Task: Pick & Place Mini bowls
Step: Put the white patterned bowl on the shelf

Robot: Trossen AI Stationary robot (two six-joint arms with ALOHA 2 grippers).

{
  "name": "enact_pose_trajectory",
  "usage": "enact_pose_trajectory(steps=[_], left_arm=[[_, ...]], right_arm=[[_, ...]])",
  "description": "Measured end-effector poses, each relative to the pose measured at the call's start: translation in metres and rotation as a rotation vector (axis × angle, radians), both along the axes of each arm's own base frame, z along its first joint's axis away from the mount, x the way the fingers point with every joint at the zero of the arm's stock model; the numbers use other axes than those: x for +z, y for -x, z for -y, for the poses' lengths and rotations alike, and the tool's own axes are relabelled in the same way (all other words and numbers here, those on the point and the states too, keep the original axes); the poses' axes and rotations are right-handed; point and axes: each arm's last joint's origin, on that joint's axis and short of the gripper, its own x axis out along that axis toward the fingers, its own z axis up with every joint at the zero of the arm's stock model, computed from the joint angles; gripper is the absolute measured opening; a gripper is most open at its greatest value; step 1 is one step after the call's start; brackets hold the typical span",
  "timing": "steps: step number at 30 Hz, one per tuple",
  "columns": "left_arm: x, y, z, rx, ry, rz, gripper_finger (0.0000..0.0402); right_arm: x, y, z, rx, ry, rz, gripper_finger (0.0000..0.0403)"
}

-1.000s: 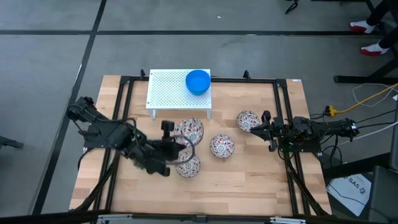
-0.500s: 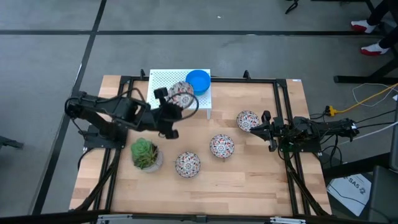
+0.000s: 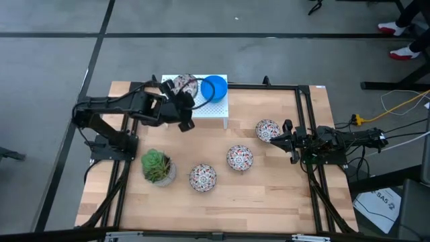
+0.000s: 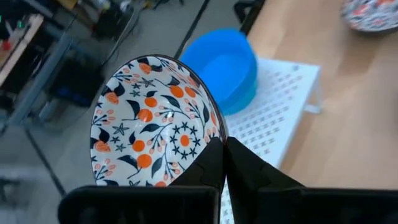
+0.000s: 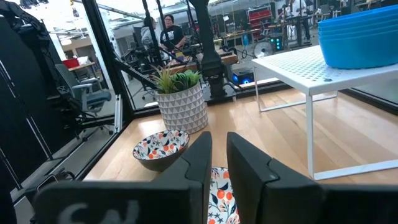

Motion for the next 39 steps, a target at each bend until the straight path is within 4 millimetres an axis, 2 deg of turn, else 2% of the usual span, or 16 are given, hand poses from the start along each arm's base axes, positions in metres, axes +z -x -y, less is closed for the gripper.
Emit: enact_pose_trajectory(steps=[13,30,39], left_arm=[[-0.01,0.008,-0.038,0.245,0.092,-0.016,0.0003],[-0.052,-0.024,-0.081,0.269,0.195,-0.256,0.0003],[-0.066,-0.032,-0.094,0.289,0.223,-0.318,0.0003]], right_arm=[[0.0,0.0,0.0,0.0,0.001,0.001,0.0052],[0.0,0.0,0.0,0.0,0.0,0.0,0.0052],[0.0,0.0,0.0,0.0,0.0,0.0,0.0052]])
